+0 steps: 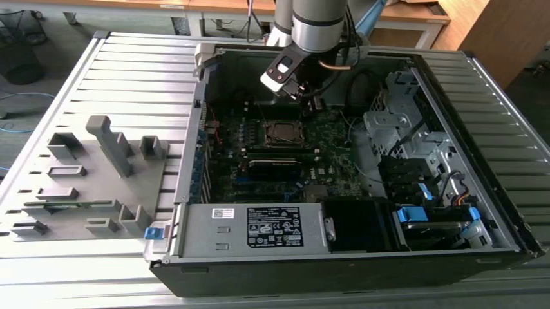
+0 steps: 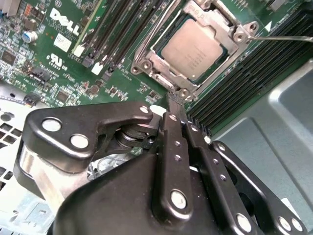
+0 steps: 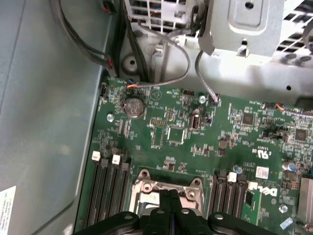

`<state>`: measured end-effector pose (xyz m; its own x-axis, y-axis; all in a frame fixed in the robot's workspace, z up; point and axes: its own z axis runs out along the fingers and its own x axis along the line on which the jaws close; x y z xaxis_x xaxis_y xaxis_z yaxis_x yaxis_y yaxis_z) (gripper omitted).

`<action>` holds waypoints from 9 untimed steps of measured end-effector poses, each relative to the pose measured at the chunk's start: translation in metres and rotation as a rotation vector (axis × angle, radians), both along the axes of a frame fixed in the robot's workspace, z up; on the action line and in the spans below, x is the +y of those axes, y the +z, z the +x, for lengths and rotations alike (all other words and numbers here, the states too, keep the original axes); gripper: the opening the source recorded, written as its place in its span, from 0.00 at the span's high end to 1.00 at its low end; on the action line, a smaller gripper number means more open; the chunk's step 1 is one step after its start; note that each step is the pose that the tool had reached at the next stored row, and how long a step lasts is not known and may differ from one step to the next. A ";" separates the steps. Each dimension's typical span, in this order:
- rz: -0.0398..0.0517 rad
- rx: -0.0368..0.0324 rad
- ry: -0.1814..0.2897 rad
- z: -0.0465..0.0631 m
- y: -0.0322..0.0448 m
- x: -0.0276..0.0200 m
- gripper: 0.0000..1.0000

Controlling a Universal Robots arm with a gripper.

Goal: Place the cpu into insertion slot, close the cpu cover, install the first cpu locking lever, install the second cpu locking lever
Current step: 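Close the cpu cover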

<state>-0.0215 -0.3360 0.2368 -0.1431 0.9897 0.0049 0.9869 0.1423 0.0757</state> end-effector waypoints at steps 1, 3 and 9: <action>-0.0002 0.0074 0.000 0.000 0.0001 0.0000 0.89; -0.0004 0.0129 0.000 0.000 0.0001 0.0000 0.89; -0.0003 0.0254 0.000 0.000 0.0000 0.0000 0.89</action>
